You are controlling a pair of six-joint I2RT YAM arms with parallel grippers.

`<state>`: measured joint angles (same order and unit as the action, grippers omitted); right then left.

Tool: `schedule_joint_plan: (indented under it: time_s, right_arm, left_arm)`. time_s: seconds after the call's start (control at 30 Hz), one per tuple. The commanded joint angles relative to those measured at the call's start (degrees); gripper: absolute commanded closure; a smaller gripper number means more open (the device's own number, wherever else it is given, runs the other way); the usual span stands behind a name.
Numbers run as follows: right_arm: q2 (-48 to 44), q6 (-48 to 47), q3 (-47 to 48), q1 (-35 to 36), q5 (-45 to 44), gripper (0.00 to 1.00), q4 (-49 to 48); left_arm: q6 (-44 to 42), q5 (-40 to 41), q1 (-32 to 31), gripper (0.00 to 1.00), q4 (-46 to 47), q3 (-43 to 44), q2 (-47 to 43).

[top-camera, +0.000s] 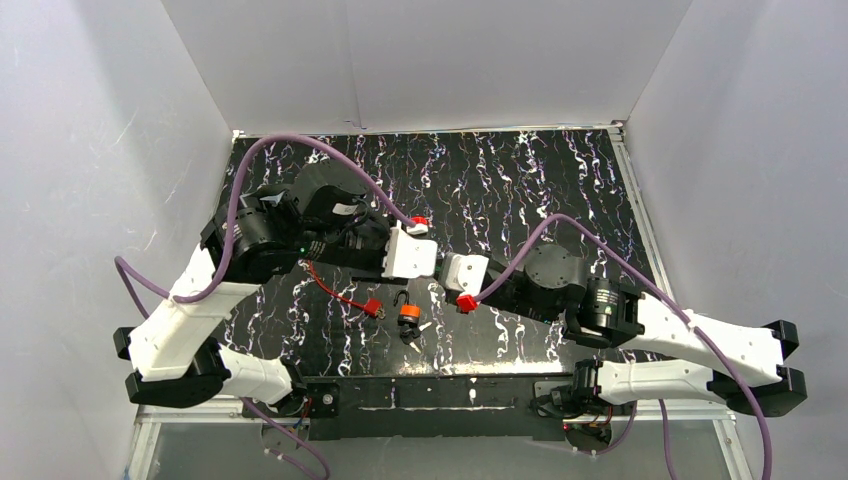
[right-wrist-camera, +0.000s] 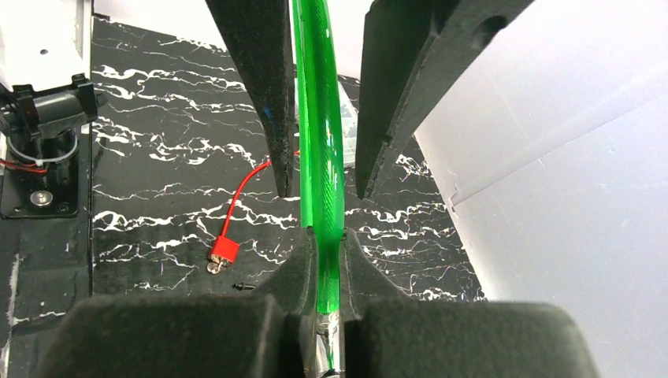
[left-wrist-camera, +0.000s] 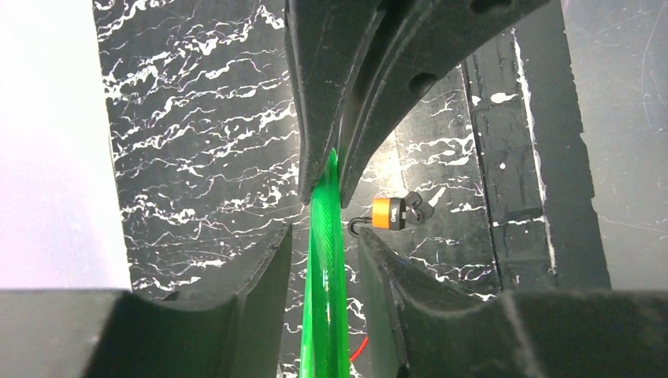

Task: Unlock with the key
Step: Unlock the lock.

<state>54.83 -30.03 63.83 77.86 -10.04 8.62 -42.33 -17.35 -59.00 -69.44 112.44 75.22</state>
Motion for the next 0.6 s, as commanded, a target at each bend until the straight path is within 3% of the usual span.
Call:
schedule_joint_plan:
  time_s: [0.0, 0.07, 0.2, 0.3, 0.5, 0.57]
  right_arm:
    - [-2.6, 1.0, 1.1, 0.7, 1.1, 0.99, -11.5]
    - [-2.9, 1.1, 1.1, 0.7, 1.5, 0.99, -11.7]
    - [-2.3, 1.2, 2.0, 0.9, 2.3, 0.99, -10.7]
    - [-1.5, 1.4, 2.3, 1.1, 2.9, 0.99, -10.5]
    - [-1.0, 1.4, 2.6, 1.3, 3.1, 0.99, -11.2]
    - [-1.0, 1.2, 2.9, 1.3, 3.0, 0.99, -11.1]
  left_arm:
    - [-0.4, -0.2, -0.1, 0.72, -1.3, -0.4, 0.2]
    - [-0.6, -0.4, -0.1, 0.74, -1.9, -0.1, 0.7]
    - [-0.4, 0.1, -0.1, 0.62, -1.4, 0.2, 1.4]
    - [-0.4, 0.6, -0.1, 0.62, -0.5, 0.6, 1.7]
    - [-2.7, 2.6, -0.7, 0.95, -4.4, 2.9, 3.7]
    - [-2.9, 4.0, -1.0, 1.0, -4.9, 3.1, 4.0]
